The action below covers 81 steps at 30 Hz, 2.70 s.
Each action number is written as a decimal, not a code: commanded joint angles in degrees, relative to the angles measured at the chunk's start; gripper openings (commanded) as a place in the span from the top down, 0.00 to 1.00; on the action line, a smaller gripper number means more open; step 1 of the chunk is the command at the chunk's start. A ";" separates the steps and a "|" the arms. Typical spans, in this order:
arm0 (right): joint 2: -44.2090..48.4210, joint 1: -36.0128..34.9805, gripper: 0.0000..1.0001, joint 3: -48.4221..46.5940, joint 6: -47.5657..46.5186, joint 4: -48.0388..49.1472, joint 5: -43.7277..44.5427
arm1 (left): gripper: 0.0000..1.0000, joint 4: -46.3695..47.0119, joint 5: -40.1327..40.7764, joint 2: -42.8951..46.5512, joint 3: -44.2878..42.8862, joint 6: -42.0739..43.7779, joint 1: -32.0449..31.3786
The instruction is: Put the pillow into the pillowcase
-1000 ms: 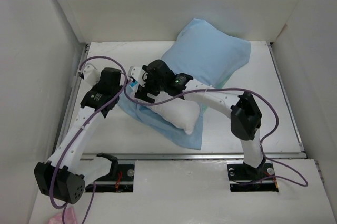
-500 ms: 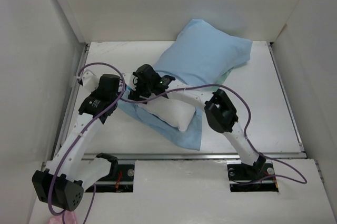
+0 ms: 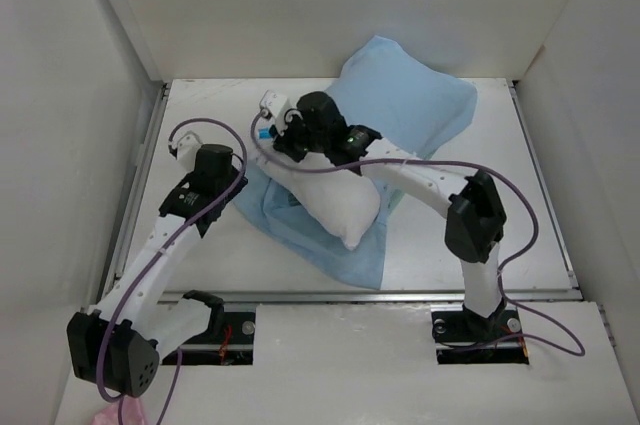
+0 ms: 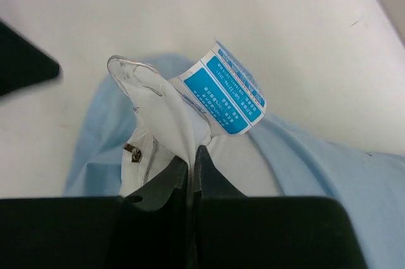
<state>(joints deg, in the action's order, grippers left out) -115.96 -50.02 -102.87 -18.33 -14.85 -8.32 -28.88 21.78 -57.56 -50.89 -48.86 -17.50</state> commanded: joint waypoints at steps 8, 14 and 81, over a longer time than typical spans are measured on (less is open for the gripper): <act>9.17 7.13 1.00 -2.15 15.25 8.01 -9.96 | 0.50 20.62 -14.22 -3.60 8.00 7.73 -6.76; 7.15 8.36 1.00 -8.21 17.89 3.34 -9.27 | 0.48 20.46 -6.86 -9.66 3.80 7.47 -18.15; -18.76 3.26 1.00 -6.11 13.92 -30.67 30.70 | 1.00 -6.79 26.73 0.76 -20.56 -4.75 -0.87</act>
<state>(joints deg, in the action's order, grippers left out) -126.98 -49.95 -111.96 -8.82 -24.16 1.13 -37.28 33.15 -66.70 -64.05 -54.50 -20.49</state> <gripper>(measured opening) 0.067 0.007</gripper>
